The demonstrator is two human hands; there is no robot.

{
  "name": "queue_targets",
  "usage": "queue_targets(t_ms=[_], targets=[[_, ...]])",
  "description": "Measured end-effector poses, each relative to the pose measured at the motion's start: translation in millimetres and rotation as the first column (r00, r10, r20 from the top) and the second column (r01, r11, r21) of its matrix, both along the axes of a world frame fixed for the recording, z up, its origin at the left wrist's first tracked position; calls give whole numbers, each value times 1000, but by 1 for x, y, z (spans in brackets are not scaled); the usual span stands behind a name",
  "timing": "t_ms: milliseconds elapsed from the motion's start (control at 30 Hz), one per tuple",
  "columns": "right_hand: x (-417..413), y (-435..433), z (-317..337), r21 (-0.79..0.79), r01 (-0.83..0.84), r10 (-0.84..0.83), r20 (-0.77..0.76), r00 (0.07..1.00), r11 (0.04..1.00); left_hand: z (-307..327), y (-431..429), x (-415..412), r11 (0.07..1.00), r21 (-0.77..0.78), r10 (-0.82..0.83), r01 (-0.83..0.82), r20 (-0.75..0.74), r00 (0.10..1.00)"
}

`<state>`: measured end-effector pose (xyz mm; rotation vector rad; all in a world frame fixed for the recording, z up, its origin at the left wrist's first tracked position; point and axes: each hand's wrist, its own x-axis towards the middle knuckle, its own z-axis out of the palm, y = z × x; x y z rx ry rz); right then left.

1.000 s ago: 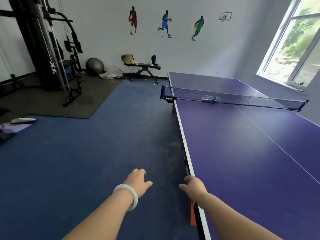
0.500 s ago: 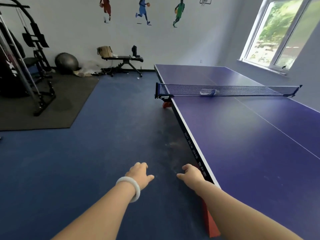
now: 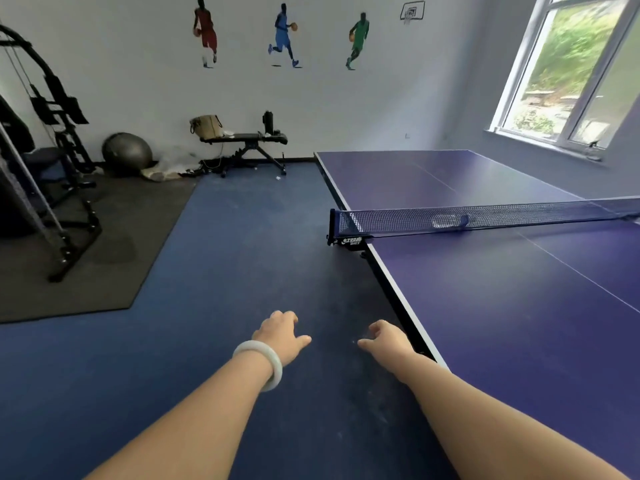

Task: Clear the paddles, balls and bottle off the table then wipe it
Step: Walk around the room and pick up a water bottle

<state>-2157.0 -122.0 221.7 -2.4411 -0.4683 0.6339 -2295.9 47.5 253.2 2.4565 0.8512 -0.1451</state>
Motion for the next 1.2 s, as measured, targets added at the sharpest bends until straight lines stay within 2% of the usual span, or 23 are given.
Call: queue_targets(t_ms=[467,733,933,1200], targets=[[137,250,27,6,244,-244,99,965,970,15,294,177,968,35,-248,247,33,968],[222,365,25,40,307,-310,85,947,951,16,395,290,932,37,-361,360,47,931],[330,453,14,128,339,-347,44,937,932,17,465,401,918,82,-391,388,32,920],[465,529,3,174,447,-445,-51,894,877,7,546,543,900,36,-436,435,35,899]])
